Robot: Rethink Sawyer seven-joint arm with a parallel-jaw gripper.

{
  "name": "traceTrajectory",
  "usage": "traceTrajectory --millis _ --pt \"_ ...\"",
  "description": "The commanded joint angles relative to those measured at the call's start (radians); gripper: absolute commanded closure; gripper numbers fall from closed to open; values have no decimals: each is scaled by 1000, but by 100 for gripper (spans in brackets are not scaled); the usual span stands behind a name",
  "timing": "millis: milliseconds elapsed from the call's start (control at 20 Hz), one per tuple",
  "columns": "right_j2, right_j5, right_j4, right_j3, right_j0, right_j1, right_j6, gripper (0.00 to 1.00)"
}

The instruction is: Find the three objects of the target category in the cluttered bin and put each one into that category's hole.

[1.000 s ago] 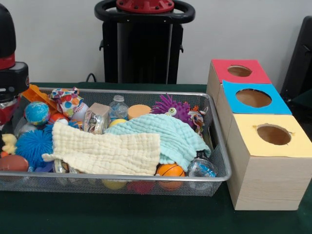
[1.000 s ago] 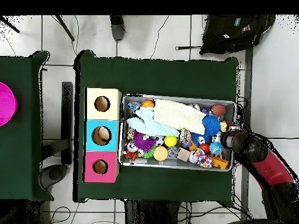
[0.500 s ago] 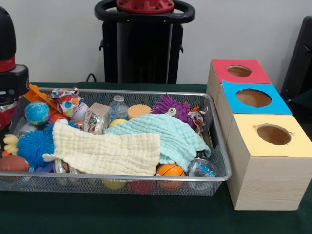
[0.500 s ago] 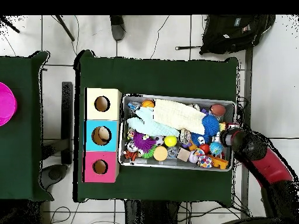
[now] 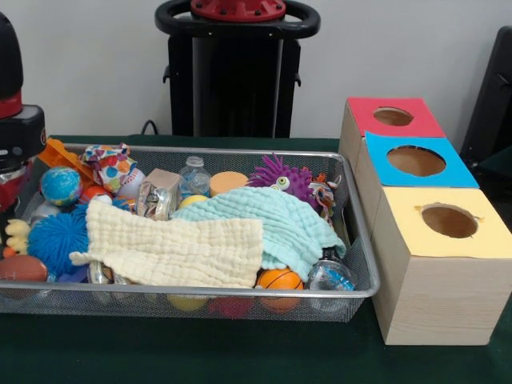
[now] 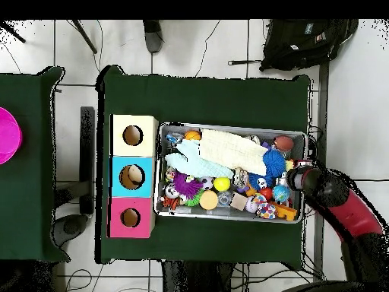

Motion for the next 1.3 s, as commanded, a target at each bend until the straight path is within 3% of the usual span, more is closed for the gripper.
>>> traceTrajectory --millis 50,650,1300 --pt "11 109 -43 -40 6 12 -55 100" --pt "-50 113 -71 -26 77 -65 -48 100" --pt "-39 181 -75 -31 64 -88 -81 100"
